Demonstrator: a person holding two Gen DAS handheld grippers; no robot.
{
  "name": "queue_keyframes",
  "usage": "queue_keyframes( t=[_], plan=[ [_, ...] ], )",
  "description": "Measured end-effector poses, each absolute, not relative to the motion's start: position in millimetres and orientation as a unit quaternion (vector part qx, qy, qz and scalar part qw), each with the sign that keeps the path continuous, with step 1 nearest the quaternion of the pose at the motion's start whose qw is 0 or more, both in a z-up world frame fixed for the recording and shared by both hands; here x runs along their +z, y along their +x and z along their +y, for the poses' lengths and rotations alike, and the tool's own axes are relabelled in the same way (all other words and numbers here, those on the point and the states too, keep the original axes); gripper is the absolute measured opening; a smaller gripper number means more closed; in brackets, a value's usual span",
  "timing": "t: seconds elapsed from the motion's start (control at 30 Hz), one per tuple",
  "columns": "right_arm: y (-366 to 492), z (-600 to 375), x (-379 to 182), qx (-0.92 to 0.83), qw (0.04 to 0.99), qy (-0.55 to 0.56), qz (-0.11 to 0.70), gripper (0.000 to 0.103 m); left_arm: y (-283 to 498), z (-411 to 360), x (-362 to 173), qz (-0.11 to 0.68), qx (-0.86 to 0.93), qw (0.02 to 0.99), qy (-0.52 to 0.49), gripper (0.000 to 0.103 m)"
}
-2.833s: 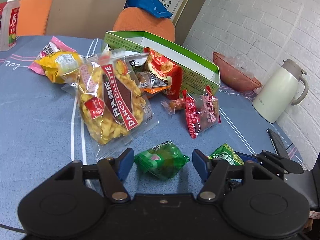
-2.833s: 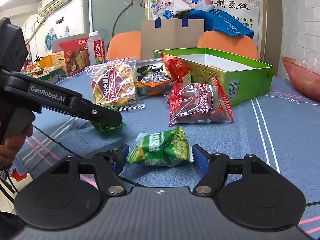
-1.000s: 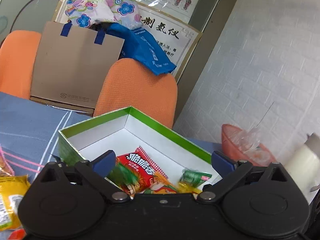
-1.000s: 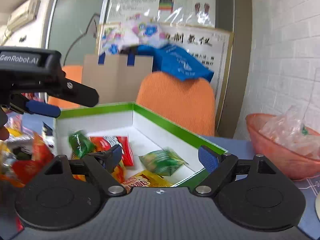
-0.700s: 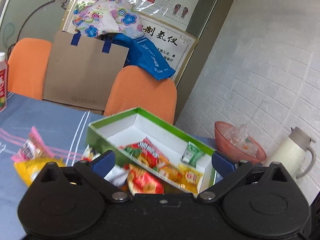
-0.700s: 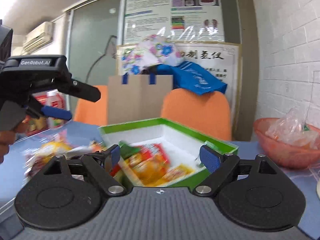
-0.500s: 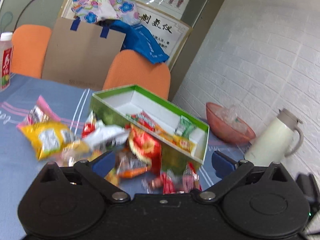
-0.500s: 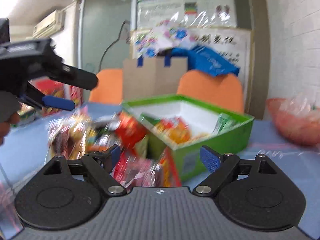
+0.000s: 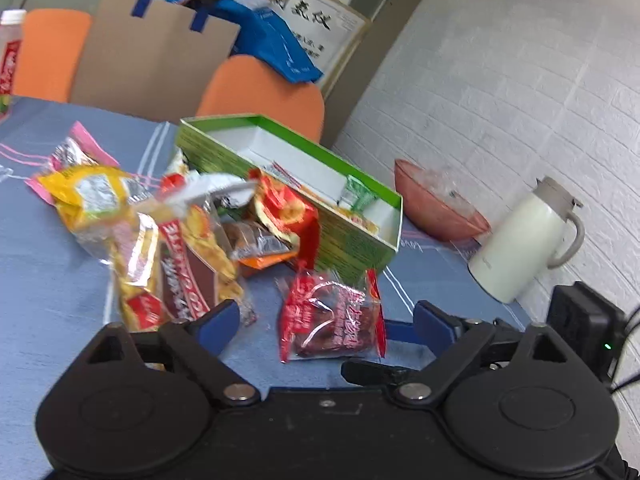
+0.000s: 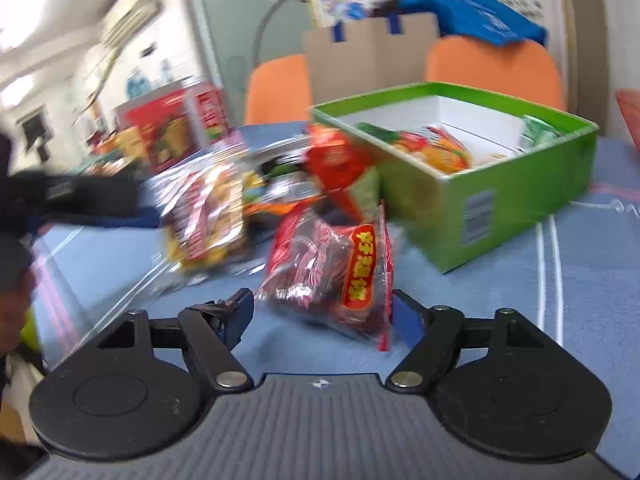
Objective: Organize snacks
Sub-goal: 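Move both grippers back to the snack pile, then grasp the red date bag with the left gripper and drop it in box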
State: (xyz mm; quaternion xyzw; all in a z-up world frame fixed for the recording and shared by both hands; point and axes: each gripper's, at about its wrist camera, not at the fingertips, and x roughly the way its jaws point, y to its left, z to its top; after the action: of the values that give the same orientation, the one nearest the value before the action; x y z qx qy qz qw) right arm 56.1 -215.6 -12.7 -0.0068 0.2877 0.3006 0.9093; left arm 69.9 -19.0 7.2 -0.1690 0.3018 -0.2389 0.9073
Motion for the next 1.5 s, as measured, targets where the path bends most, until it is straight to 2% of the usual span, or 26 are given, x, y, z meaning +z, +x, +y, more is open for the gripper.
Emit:
queue_keyframes(
  t=[0.4, 0.43, 0.47, 0.53, 0.6, 0.63, 0.73, 0.97, 1.2, 1.4, 1.5],
  plan=[
    [64, -221, -13, 0.266, 0.916, 0.006, 0.3, 0.103, 120, -55, -19, 0.349, -0.245, 0.894, -0.139, 0.103],
    [64, -221, -13, 0.266, 0.916, 0.005, 0.299, 0.099, 120, -55, -20, 0.352, -0.251, 0.891, -0.14, 0.102],
    [64, -220, -13, 0.268, 0.916, 0.004, 0.299, 0.097, 120, -55, -21, 0.354, -0.257, 0.888, -0.143, 0.095],
    [65, -219, -14, 0.27, 0.915, 0.007, 0.3, 0.086, 118, -55, -23, 0.358, -0.254, 0.888, -0.139, 0.094],
    [66, -218, -15, 0.262, 0.916, 0.005, 0.304, 0.079, 117, -56, -28, 0.359, -0.248, 0.889, -0.138, 0.083],
    [66, -219, -15, 0.26, 0.917, 0.005, 0.302, 0.072, 116, -56, -28, 0.358, -0.245, 0.889, -0.146, 0.081],
    [61, -218, -13, 0.254, 0.92, 0.003, 0.299, 0.065, 111, -61, -22, 0.35, -0.244, 0.893, -0.14, 0.078],
    [47, -227, 18, 0.243, 0.938, -0.004, 0.249, 0.064, 104, -68, 13, 0.301, -0.268, 0.906, -0.131, 0.077],
    [68, -236, 47, 0.223, 0.956, -0.007, 0.19, 0.064, 133, -81, 48, 0.259, -0.278, 0.917, -0.123, 0.077],
    [101, -240, 49, 0.198, 0.968, -0.023, 0.153, 0.064, 173, -91, 55, 0.247, -0.283, 0.918, -0.127, 0.078],
    [122, -245, 44, 0.189, 0.969, -0.006, 0.162, 0.064, 193, -98, 51, 0.252, -0.277, 0.919, -0.121, 0.078]
  ],
)
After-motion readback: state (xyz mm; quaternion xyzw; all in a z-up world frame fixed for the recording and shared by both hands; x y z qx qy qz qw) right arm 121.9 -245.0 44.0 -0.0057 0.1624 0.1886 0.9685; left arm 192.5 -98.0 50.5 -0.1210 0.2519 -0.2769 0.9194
